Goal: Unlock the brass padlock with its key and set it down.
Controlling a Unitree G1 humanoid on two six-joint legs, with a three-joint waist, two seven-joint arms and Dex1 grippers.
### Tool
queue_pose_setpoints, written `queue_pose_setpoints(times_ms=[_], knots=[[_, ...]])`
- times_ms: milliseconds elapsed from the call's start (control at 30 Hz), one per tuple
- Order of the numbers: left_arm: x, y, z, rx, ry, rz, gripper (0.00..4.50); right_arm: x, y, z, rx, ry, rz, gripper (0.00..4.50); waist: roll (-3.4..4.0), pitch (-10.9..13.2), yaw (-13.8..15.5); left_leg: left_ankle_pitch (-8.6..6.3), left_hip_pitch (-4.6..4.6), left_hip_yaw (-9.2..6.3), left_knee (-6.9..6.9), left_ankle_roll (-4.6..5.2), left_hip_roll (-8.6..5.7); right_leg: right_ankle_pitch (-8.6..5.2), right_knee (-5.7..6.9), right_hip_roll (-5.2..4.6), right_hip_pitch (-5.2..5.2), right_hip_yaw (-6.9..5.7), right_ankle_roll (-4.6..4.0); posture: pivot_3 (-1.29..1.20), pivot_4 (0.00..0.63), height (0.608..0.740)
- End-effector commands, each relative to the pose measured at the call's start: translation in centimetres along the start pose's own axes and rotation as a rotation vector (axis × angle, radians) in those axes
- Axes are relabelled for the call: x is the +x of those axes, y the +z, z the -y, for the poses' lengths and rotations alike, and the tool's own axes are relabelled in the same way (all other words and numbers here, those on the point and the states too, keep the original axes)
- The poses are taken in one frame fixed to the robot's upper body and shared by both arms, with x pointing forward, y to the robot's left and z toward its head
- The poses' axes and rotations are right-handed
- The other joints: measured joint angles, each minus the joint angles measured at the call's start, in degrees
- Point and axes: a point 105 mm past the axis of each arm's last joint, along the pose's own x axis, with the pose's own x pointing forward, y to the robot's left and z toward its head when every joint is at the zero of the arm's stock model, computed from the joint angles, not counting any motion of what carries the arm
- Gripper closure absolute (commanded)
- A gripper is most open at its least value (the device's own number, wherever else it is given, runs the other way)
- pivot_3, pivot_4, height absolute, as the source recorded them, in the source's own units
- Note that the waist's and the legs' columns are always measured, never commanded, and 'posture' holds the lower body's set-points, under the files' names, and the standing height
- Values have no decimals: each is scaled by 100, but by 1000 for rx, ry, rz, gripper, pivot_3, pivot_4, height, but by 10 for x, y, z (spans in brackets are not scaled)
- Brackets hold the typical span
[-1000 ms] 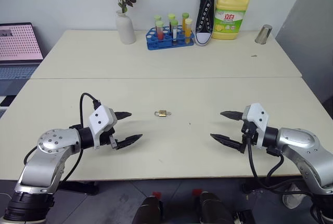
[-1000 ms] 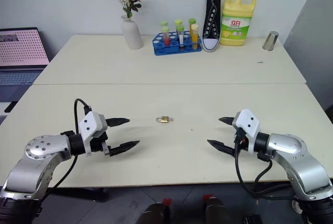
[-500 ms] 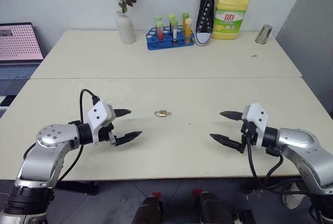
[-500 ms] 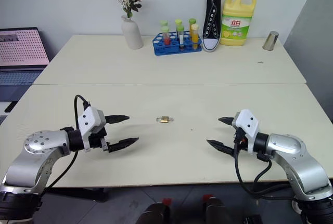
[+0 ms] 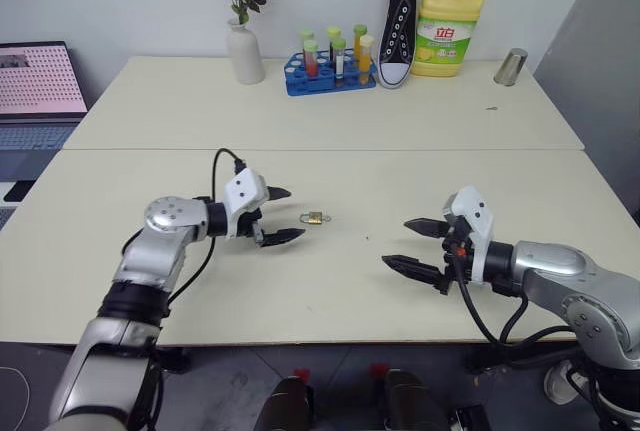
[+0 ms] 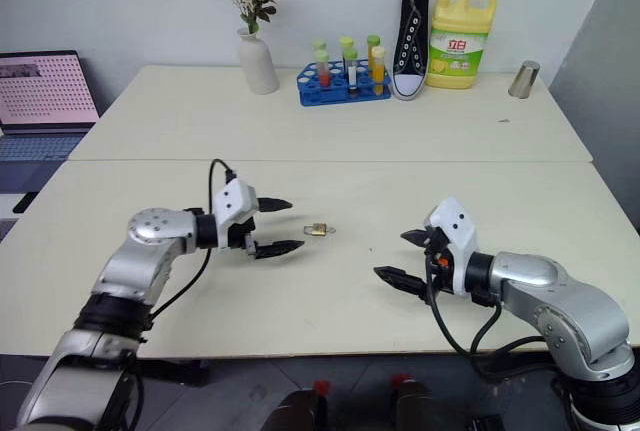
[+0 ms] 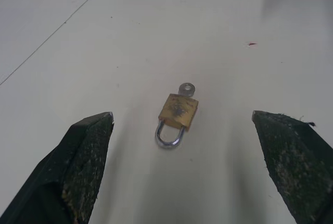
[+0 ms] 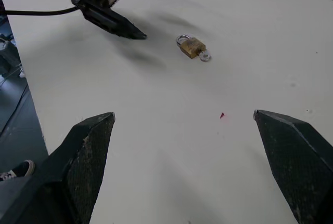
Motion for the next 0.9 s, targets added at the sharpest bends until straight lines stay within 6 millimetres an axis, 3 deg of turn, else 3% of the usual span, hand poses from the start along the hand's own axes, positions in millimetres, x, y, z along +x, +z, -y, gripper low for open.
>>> queue_pose_setpoints(times_ms=[33,233,567,667,900], knots=[[11,1,-8,38,-30,-7,0,-3,9,-5,-28,-18,16,23,0,0,-7,0,-1,0,0,0,0,0,-1,0,-2,1,0,0,150,740],[34,-4,-14,46,-76,-38,0,-4,10,-14,-27,-25,16,23,-2,0,-11,0,-5,2,3,1,-2,0,3,1,-5,-5,1,0,150,740],[30,-25,-14,31,-158,-171,0,-9,11,-18,-25,-50,16,23,-4,-1,-40,-1,-8,6,4,2,-3,0,8,2,-7,-5,1,0,150,740],[31,-30,-13,34,-160,-197,612,-10,13,-16,-31,-55,19,0,-4,-2,-40,-1,-6,6,4,2,-3,0,11,3,-7,-5,1,0,150,740],[47,-37,-1,43,-182,-215,2798,-11,11,-16,-41,-55,9,0,-9,-10,-12,0,5,6,9,3,-4,-1,22,2,3,-3,2,0,150,740]])
